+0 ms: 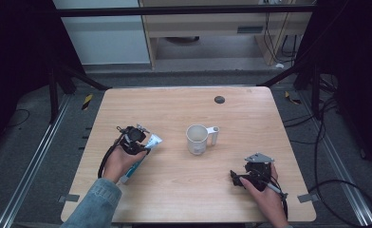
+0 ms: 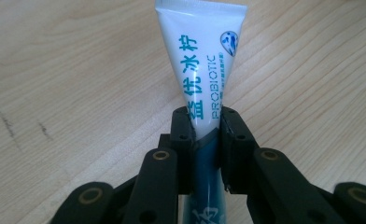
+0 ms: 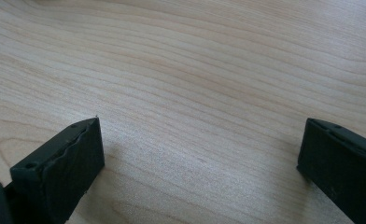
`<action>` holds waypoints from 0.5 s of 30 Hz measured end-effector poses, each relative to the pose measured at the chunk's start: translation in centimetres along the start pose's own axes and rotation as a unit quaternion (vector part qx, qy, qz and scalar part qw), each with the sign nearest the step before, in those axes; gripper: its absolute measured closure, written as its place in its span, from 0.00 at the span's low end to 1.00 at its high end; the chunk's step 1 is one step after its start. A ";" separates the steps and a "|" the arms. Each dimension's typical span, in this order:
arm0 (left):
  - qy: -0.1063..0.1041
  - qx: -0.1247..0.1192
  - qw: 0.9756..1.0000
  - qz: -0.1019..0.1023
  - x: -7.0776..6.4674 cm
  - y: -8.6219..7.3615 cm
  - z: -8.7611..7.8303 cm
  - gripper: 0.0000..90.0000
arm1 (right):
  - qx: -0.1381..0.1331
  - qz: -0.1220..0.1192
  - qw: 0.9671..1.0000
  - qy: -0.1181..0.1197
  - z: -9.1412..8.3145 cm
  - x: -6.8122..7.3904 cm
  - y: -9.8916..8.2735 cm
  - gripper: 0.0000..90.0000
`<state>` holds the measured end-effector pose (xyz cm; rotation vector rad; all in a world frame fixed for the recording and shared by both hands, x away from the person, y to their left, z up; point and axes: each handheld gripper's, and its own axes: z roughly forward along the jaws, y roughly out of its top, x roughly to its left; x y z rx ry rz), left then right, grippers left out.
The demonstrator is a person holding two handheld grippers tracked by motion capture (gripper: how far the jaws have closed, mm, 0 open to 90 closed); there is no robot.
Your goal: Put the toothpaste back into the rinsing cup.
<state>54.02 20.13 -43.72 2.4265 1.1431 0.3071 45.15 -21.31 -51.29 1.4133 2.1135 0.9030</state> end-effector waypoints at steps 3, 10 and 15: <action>0.002 -0.016 1.000 0.001 -0.3 0.2 -1.0 0.86 | 0.000 0.000 1.000 0.000 0.0 0.0 0.0 0.01; 0.007 -0.037 0.999 0.003 -0.6 1.0 -2.2 0.86 | 0.000 0.000 1.000 0.000 0.0 0.0 0.0 0.01; 0.004 -0.049 0.999 0.003 -1.0 1.4 -2.9 0.86 | -0.001 0.000 1.000 0.000 0.0 0.0 0.0 0.01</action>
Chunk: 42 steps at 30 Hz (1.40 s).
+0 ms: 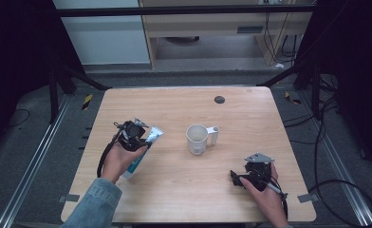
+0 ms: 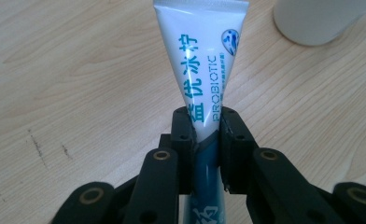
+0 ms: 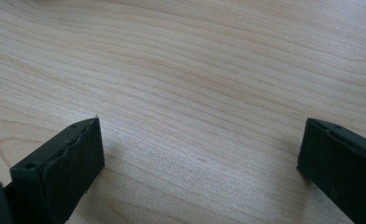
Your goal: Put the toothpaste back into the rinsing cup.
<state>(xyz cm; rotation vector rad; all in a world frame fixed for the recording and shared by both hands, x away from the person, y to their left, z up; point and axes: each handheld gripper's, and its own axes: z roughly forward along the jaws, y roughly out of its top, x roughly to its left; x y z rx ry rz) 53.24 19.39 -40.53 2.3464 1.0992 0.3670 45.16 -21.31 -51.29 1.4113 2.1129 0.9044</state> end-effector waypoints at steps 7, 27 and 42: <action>0.000 -0.015 1.000 0.000 -0.5 0.7 -0.7 0.86 | 0.001 0.001 1.000 0.000 0.0 0.0 0.0 0.01; 0.008 -0.050 0.999 0.014 -2.0 3.4 -2.1 0.86 | 0.000 0.000 1.000 0.000 0.0 0.0 0.0 0.01; 0.009 -0.083 0.996 0.020 -3.5 5.7 -3.0 0.86 | 0.001 0.003 1.000 0.001 0.0 0.0 0.1 0.00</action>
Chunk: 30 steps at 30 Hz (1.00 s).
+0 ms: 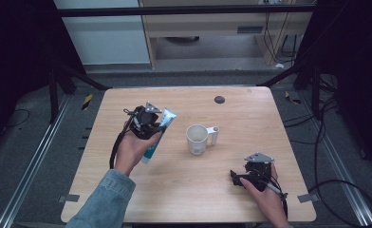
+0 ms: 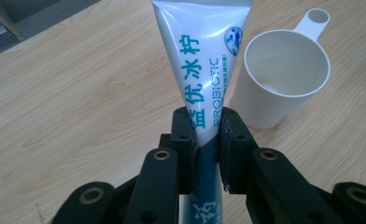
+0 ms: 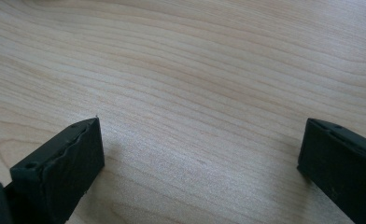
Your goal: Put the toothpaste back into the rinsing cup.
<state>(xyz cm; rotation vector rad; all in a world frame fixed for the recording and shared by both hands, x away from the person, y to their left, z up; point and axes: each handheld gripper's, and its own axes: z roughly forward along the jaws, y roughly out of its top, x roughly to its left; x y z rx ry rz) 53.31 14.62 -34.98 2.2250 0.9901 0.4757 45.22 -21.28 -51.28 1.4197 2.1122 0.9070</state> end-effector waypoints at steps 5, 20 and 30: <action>-0.004 -0.007 1.000 0.003 -0.7 0.7 -0.2 0.86 | 0.000 0.000 1.000 0.000 0.0 0.0 0.0 0.00; -0.016 -0.016 1.000 0.016 -2.3 2.1 -0.3 0.86 | 0.000 0.000 1.000 0.000 0.0 0.0 0.0 0.00; -0.017 -0.030 0.999 0.018 -2.9 3.3 -0.7 0.86 | 0.000 0.000 1.000 0.000 0.0 0.0 0.0 0.00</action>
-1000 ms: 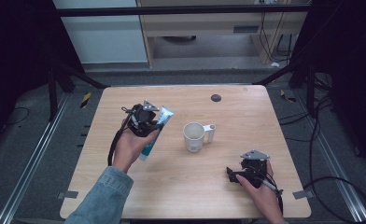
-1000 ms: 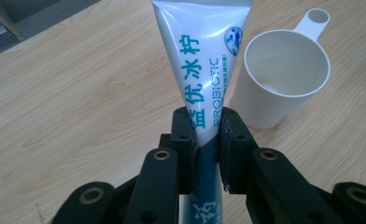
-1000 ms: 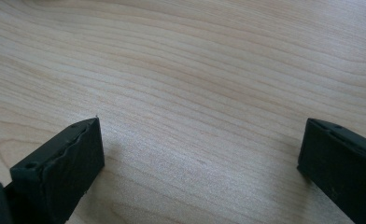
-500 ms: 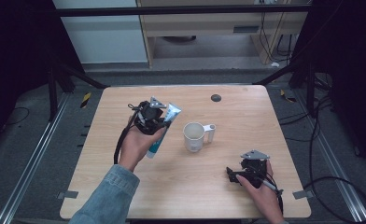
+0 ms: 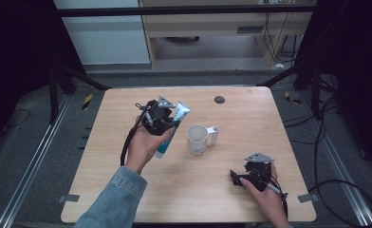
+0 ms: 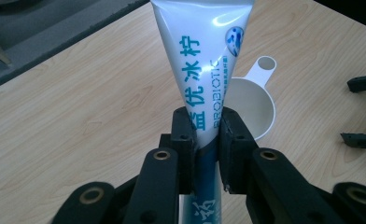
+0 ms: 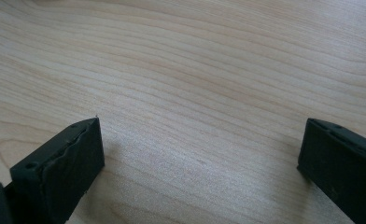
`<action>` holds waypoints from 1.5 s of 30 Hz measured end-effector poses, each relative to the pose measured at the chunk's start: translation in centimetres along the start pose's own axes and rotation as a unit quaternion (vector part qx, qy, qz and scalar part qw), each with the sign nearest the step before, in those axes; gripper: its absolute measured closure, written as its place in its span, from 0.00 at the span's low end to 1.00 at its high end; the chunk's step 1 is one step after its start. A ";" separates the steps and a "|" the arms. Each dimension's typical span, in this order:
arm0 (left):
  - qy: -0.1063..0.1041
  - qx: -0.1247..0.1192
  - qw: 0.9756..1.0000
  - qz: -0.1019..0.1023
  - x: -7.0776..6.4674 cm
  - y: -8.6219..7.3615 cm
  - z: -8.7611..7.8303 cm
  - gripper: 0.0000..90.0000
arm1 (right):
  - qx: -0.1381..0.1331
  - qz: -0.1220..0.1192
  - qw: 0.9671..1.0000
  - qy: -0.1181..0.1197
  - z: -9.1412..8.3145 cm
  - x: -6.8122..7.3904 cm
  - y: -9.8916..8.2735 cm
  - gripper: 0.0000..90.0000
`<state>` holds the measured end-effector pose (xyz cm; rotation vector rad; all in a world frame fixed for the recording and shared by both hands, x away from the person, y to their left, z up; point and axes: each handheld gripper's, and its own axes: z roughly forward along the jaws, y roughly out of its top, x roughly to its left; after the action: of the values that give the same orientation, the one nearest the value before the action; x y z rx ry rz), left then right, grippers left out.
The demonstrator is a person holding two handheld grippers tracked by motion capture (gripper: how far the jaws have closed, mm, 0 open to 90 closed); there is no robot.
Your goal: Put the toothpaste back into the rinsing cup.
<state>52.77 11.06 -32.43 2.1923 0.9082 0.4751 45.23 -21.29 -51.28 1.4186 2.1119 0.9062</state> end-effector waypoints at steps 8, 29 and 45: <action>-0.002 -0.015 1.000 -0.001 -0.5 1.1 -0.2 0.86 | 0.001 0.000 1.000 0.000 0.0 0.0 0.0 0.00; 0.001 -0.037 0.999 0.006 -1.6 3.1 -0.5 0.86 | 0.001 -0.001 1.000 -0.001 0.0 0.0 0.0 0.00; -0.005 -0.044 0.999 0.010 -2.5 3.9 -0.2 0.86 | 0.001 -0.001 1.000 -0.001 0.0 0.0 0.0 0.00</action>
<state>52.77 7.39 -29.55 2.1242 0.8459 0.5028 45.23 -21.29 -51.27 1.4177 2.1124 0.9027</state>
